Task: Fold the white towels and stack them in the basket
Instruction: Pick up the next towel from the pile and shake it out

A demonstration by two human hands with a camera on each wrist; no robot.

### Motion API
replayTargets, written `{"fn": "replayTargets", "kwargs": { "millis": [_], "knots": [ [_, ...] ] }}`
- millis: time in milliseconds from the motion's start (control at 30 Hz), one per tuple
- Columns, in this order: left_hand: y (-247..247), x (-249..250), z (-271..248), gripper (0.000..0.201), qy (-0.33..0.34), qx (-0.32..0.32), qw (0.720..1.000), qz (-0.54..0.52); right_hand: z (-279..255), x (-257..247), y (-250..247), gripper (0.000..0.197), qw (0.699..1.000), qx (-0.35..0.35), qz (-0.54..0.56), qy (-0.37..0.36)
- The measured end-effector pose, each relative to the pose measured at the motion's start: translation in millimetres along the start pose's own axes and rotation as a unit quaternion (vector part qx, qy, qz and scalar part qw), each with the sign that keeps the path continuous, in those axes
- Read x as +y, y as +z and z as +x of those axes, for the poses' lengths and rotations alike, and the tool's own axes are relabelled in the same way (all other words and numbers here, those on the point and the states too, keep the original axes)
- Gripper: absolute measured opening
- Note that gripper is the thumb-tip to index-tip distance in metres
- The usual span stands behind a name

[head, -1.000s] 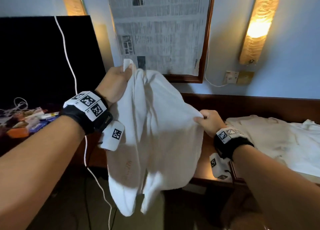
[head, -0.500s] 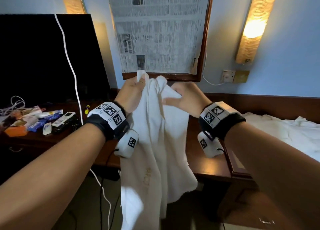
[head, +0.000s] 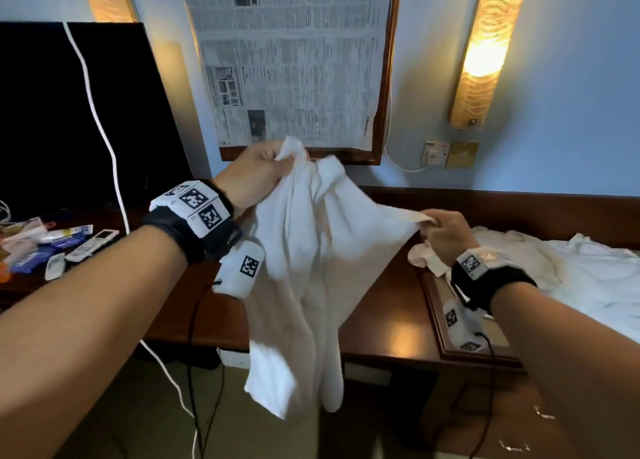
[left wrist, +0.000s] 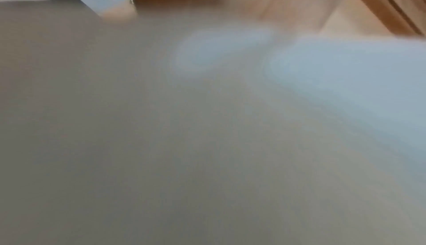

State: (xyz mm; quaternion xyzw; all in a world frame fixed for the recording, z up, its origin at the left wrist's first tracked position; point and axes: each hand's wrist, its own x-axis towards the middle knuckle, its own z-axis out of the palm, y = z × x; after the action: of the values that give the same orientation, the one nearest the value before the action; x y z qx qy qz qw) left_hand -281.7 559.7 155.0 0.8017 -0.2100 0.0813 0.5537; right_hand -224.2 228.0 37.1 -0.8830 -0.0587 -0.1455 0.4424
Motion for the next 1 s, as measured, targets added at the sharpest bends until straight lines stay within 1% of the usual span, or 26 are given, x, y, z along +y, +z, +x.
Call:
{"fn": "replayTargets", "kwargs": {
  "millis": [33, 67, 100, 133, 167, 200, 267, 300, 367, 400, 433, 500, 600, 633, 700, 800, 933, 1000],
  "knots": [
    [0, 3, 0, 0.022, -0.03, -0.099, 0.995, -0.001, 10, -9, -9, 0.022, 0.999, 0.024, -0.002, -0.027],
    [-2, 7, -1, 0.019, -0.064, -0.198, 0.978, 0.015, 19, -23, -17, 0.021, 0.997, 0.042, 0.007, -0.06],
    [-5, 9, 1, 0.017, -0.085, -0.277, 0.956, 0.04, 28, -40, -24, 0.02, 0.994, 0.052, 0.021, -0.097],
    [-9, 10, 3, 0.015, -0.094, -0.324, 0.94, 0.057, 34, -60, -28, 0.019, 0.989, 0.056, 0.034, -0.13],
    [-13, 10, 5, 0.017, -0.089, -0.337, 0.935, 0.07, 38, -80, -29, 0.019, 0.985, 0.052, 0.047, -0.159],
    [-18, 13, 8, 0.023, -0.073, -0.316, 0.943, 0.078, 43, -101, -29, 0.017, 0.98, 0.043, 0.068, -0.181],
    [-29, 18, 15, 0.039, -0.027, -0.227, 0.971, 0.062, 51, -137, -28, 0.014, 0.97, 0.013, 0.107, -0.217],
    [-34, 21, 18, 0.038, -0.005, -0.169, 0.985, 0.044, 54, -153, -27, 0.015, 0.965, -0.004, 0.101, -0.241],
    [-42, 27, 22, 0.022, 0.034, -0.056, 0.997, 0.035, 55, -184, -23, 0.017, 0.95, -0.05, 0.049, -0.305],
    [-44, 30, 24, 0.019, 0.053, -0.014, 0.998, 0.038, 56, -196, -20, 0.017, 0.939, -0.073, 0.034, -0.334],
    [-45, 33, 26, 0.019, 0.074, 0.014, 0.996, 0.038, 56, -207, -16, 0.017, 0.93, -0.088, 0.04, -0.353],
    [-46, 40, 28, 0.018, 0.117, 0.058, 0.991, 0.02, 58, -225, -10, 0.015, 0.918, -0.083, 0.095, -0.375],
    [-48, 50, 36, 0.014, 0.147, 0.146, 0.978, -0.029, 60, -250, -9, 0.007, 0.906, -0.092, 0.206, -0.358],
    [-49, 52, 39, 0.016, 0.155, 0.163, 0.974, -0.036, 61, -257, -10, 0.005, 0.904, -0.104, 0.226, -0.348],
    [-49, 55, 44, 0.016, 0.166, 0.167, 0.971, -0.038, 63, -267, -13, 0.004, 0.903, -0.122, 0.231, -0.342],
    [-49, 57, 47, 0.008, 0.152, 0.158, 0.972, -0.08, 66, -273, -18, 0.008, 0.903, -0.131, 0.199, -0.357],
    [-52, 57, 52, 0.008, 0.143, 0.134, 0.974, -0.117, 66, -275, -22, 0.013, 0.901, -0.129, 0.178, -0.373],
    [-53, 59, 54, 0.015, 0.141, 0.119, 0.975, -0.123, 65, -275, -22, 0.016, 0.9, -0.127, 0.171, -0.38]
  ]
}}
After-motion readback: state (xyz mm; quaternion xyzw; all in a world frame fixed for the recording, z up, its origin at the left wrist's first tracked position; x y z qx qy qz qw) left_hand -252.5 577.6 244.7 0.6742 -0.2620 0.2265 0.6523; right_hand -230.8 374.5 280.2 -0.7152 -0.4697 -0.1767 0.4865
